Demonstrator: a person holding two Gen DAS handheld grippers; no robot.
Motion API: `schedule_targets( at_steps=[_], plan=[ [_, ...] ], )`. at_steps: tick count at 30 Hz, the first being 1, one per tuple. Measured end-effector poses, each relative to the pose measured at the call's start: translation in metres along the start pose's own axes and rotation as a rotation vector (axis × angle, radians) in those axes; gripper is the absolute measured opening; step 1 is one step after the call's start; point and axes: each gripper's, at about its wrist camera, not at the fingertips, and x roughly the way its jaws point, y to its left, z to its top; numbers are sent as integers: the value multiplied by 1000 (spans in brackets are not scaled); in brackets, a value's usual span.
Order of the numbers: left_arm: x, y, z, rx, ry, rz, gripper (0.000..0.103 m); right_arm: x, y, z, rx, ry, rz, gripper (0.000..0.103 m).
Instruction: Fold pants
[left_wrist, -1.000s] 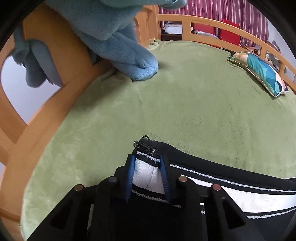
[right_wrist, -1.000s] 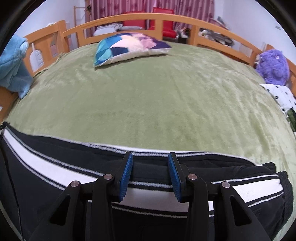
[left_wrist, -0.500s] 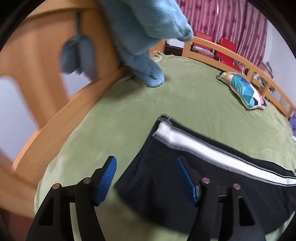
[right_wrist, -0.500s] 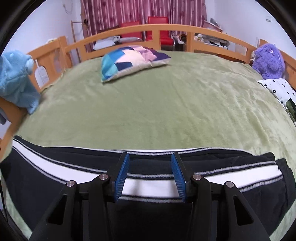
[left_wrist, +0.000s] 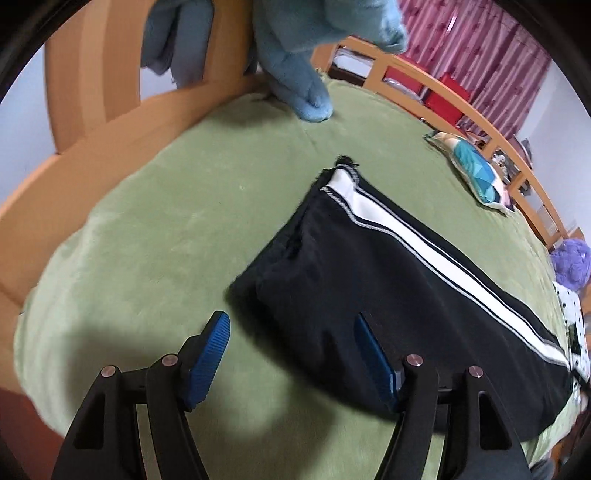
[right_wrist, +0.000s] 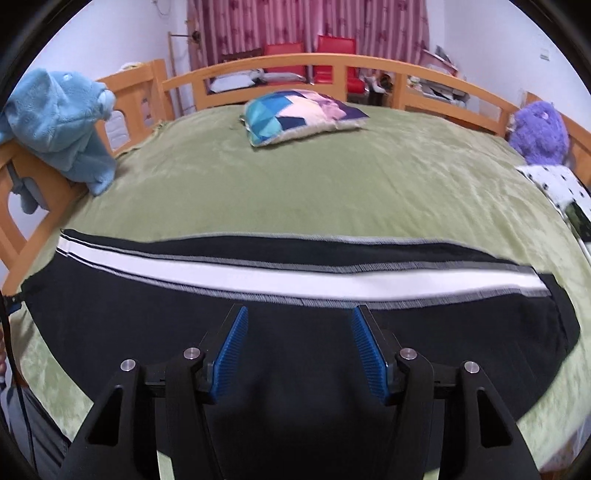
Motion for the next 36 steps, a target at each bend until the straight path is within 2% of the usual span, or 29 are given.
schedule_targets(
  at_steps=[2, 6, 7, 9, 13, 17, 18, 22, 23, 26, 28, 29, 31, 33, 36],
  plan=[
    [13, 6, 6, -40, 3, -11, 65, -1, -8, -10, 23, 19, -28, 58],
    [36, 20, 15, -109, 19, -34, 43, 0, -23, -30, 65, 63, -83, 58],
    [38, 21, 16, -108, 22, -39, 40, 0, -26, -34, 73, 69, -89, 58],
    [37, 19, 17, -84, 7, -47, 28, 2, -32, -39, 103, 77, -96, 58],
    [8, 2, 21, -21, -77, 12, 24, 6, -42, -46, 174, 75, -71, 58],
    [-26, -40, 28, 67, -105, 186, 24, -2, -46, -46, 173, 47, -46, 58],
    [-40, -62, 29, 111, -135, 230, 24, -6, -47, -45, 163, 35, -43, 58],
    [-88, -144, 25, 304, -239, 312, 24, -25, -61, -41, 131, -27, -36, 58],
    [-103, -180, 17, 381, -272, 316, 24, -29, -67, -40, 133, -42, -29, 58],
    [-133, -259, -7, 543, -316, 267, 24, -42, -89, -38, 145, -73, -24, 58],
    [-143, -324, -33, 652, -319, 203, 23, -49, -107, -39, 161, -85, -24, 58],
    [-144, -344, -42, 679, -314, 181, 23, -52, -113, -40, 167, -86, -26, 58],
    [-137, -399, -72, 742, -275, 93, 23, -59, -130, -44, 185, -93, -38, 58],
    [-124, -439, -99, 779, -217, 5, 23, -64, -144, -49, 204, -92, -45, 58],
    [-101, -473, -133, 812, -128, -129, 25, -66, -160, -60, 230, -82, -43, 58]
  ],
)
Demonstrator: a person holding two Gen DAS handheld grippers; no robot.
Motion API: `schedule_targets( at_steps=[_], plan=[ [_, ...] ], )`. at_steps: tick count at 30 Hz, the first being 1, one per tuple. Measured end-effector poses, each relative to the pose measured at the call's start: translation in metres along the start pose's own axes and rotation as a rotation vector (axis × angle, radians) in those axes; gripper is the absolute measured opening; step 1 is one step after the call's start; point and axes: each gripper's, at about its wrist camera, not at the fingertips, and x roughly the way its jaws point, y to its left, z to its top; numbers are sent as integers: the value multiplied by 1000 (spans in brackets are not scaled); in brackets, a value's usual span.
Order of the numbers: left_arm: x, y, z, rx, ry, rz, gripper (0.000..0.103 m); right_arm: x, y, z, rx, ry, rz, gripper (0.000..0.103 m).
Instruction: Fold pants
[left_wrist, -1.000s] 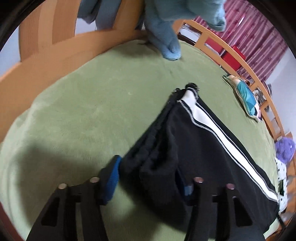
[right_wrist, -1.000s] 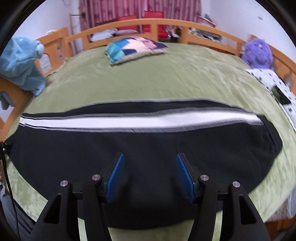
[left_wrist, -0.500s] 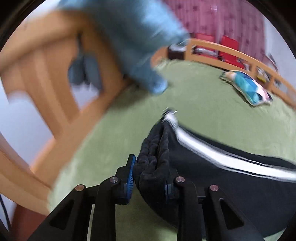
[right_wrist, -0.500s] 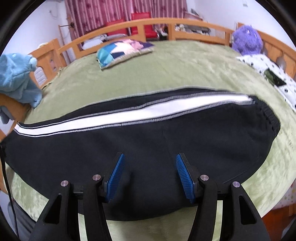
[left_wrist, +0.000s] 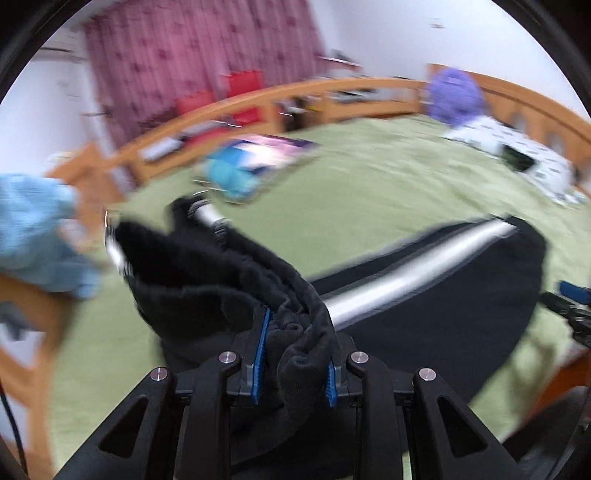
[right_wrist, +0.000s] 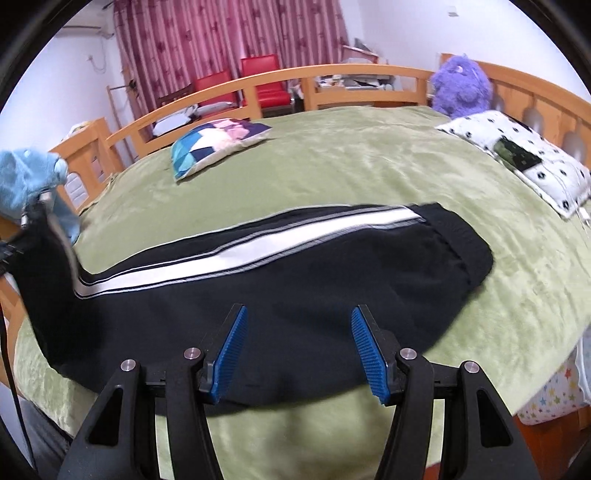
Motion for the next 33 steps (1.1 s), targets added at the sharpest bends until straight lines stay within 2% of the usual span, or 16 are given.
schedule_targets(
  at_steps=[3, 5, 7, 8, 9, 11, 15, 18, 21, 24, 27, 29, 30, 31, 33],
  plan=[
    [33, -22, -18, -43, 122, -154, 30, 4, -9, -8, 13, 23, 5, 58],
    [50, -16, -33, -114, 237, -206, 36, 10, -10, -12, 18, 48, 19, 58],
    [49, -4, -45, -167, 257, -256, 42, 15, -9, -17, 20, 65, 37, 58],
    [43, 7, -50, -187, 237, -272, 51, 17, -6, -19, 18, 74, 48, 58],
    [41, 15, -50, -198, 215, -271, 63, 21, 2, -19, 13, 84, 67, 58],
    [28, 33, -57, -222, 160, -253, 73, 27, 18, -19, 3, 94, 100, 58],
    [8, 76, -67, -266, 88, -194, 77, 44, 64, -17, -17, 132, 206, 58],
    [-1, 107, -86, -315, 80, -162, 78, 57, 97, -16, -23, 158, 272, 59],
    [-3, 138, -108, -357, 81, -147, 78, 74, 126, -13, -20, 192, 308, 64],
    [-1, 157, -123, -393, 97, -141, 78, 102, 152, -17, -10, 276, 347, 64],
    [0, 176, -139, -429, 109, -143, 78, 129, 176, -29, -52, 373, 329, 65],
    [2, 187, -148, -462, 114, -137, 78, 137, 191, -34, -97, 390, 298, 52],
    [3, 192, -150, -481, 114, -140, 78, 135, 194, -33, -121, 371, 281, 28],
    [1, 195, -153, -493, 114, -143, 78, 127, 193, -27, -127, 334, 318, 19],
    [0, 199, -157, -510, 107, -164, 78, 108, 169, -10, -1, 249, 476, 17]
  ],
)
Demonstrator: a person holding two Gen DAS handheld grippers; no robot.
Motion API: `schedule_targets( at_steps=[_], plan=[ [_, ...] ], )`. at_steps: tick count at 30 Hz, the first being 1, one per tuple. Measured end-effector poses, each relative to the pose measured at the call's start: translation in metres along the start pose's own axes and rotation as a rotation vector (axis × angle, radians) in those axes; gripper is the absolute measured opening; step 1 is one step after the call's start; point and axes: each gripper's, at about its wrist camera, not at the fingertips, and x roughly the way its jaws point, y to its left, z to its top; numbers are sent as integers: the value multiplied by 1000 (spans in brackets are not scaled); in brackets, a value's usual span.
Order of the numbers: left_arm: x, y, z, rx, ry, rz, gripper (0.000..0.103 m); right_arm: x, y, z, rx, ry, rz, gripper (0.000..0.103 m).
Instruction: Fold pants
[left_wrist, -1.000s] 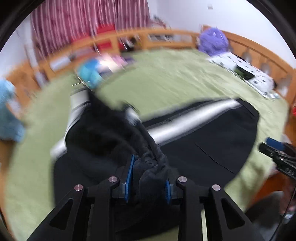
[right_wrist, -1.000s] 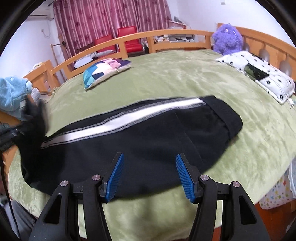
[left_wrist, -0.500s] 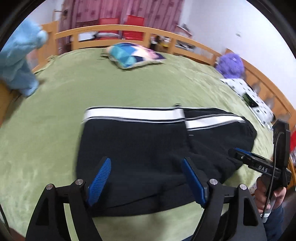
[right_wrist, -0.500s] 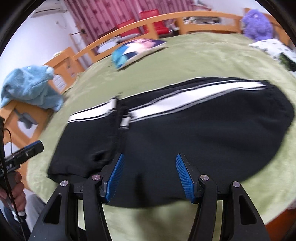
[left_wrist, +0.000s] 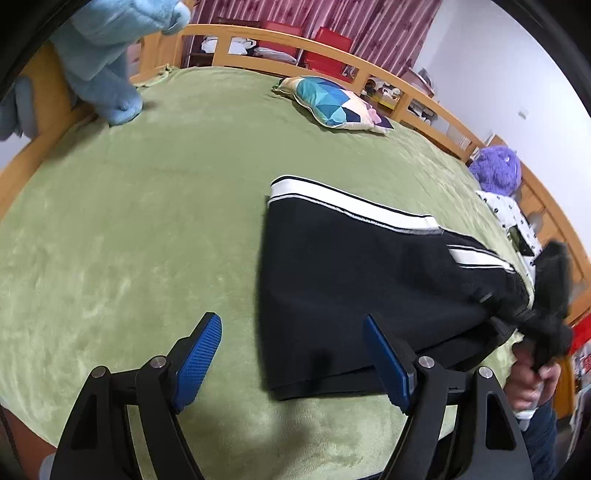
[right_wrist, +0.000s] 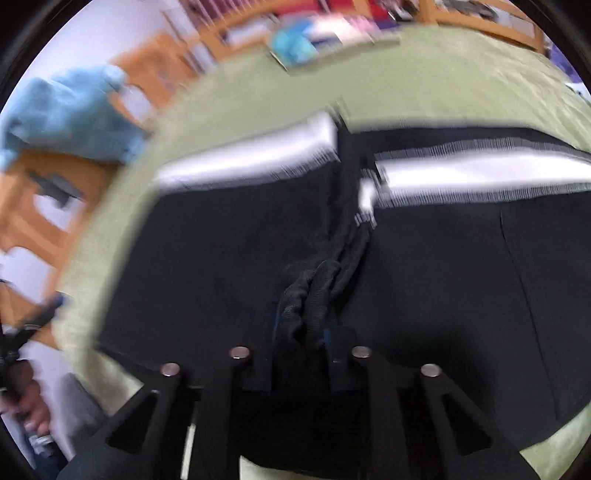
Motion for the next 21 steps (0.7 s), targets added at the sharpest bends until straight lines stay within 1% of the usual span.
schedule_targets(
  at_steps=[1, 2, 3, 4, 5, 6, 7, 8, 9, 10, 12, 13, 15, 16, 18, 20, 21],
  plan=[
    [0, 0, -1, 3, -3, -7, 78, -15, -11, 4, 63, -45, 61, 17],
    [1, -1, -1, 7, -7, -12, 78, -21, -17, 5, 82, -60, 49, 17],
    [3, -2, -1, 11, -7, -10, 78, -21, -20, 5, 71, -60, -8, 17],
    [6, -3, -1, 14, -3, -11, 78, -15, -21, 1, 47, -31, -82, 19],
    [11, -6, -1, 17, 5, -17, 78, -6, -23, -4, 39, 13, -118, 23],
    [17, -8, -2, 19, 17, -22, 78, 4, -24, -11, 38, 82, -143, 30],
    [23, -11, -4, 19, 29, -18, 78, 11, -23, -19, 16, 134, -163, 32],
    [27, -12, -5, 20, 37, -10, 78, 9, -20, -25, -19, 130, -184, 32],
    [34, -14, -8, 25, 51, 10, 78, 2, -17, -29, -37, 106, -195, 34],
    [42, -16, -12, 35, 68, 34, 78, -9, -13, -33, -49, 72, -200, 38],
    [56, -17, -20, 49, 115, 77, 78, -25, -5, -40, -70, 15, -181, 42],
    [63, -16, -24, 49, 141, 82, 78, -26, -2, -46, -85, 14, -181, 42],
    [76, -14, -35, 42, 193, 66, 78, -13, 1, -58, -117, 83, -216, 42],
    [76, -15, -39, 52, 183, 67, 78, -7, 2, -63, -142, 96, -244, 42],
    [71, -17, -40, 79, 174, 66, 78, -5, 4, -70, -180, 103, -265, 42],
    [64, -17, -38, 87, 182, 43, 78, -17, 8, -67, -187, 100, -246, 42],
    [59, -16, -36, 88, 174, 27, 78, -25, 9, -64, -184, 88, -219, 42]
  ],
)
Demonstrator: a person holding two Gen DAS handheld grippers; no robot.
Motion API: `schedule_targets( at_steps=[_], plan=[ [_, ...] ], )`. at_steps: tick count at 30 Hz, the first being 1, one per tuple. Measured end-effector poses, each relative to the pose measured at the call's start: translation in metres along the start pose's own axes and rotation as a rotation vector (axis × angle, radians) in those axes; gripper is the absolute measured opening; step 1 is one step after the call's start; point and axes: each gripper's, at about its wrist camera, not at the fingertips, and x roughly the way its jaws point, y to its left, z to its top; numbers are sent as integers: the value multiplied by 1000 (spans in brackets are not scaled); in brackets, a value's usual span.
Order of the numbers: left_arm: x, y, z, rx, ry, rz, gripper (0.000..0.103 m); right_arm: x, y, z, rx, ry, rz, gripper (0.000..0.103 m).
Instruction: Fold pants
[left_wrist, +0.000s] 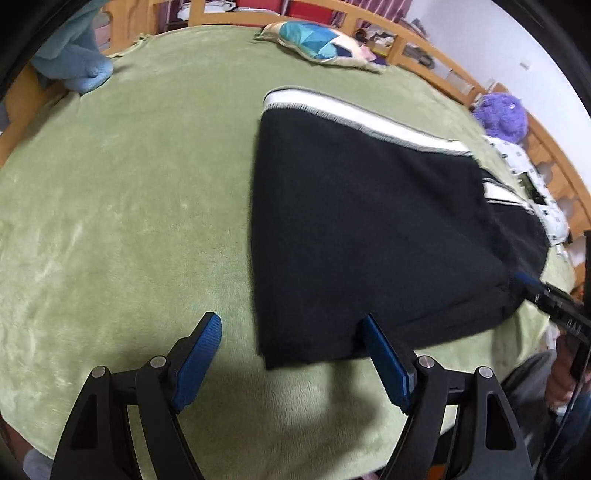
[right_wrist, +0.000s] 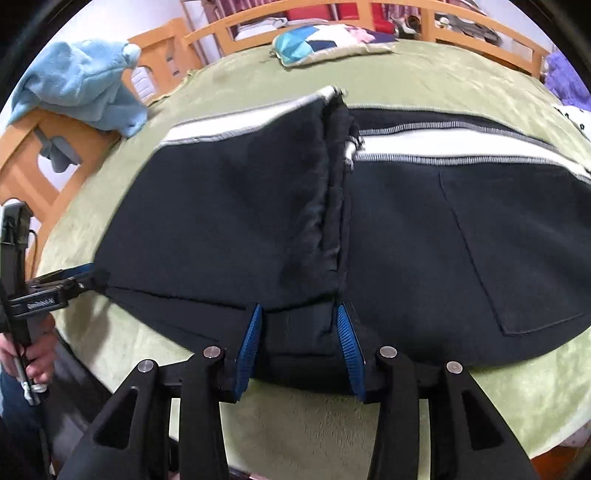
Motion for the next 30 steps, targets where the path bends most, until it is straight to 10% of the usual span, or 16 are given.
schedule_targets(
  at_steps=[6, 13, 20, 30],
  plan=[
    [-11, 11, 15, -43, -82, -10, 77, -19, -8, 28, 13, -123, 14, 54],
    [12, 11, 27, -96, -67, -75, 76, 49, -18, 26, 32, 43, -63, 51],
    [34, 5, 28, -160, -46, -122, 68, 10, -34, 28, 32, -14, -7, 51],
    [44, 3, 39, -210, -26, -108, 66, -61, -109, 10, 142, -121, -151, 53]
  ],
)
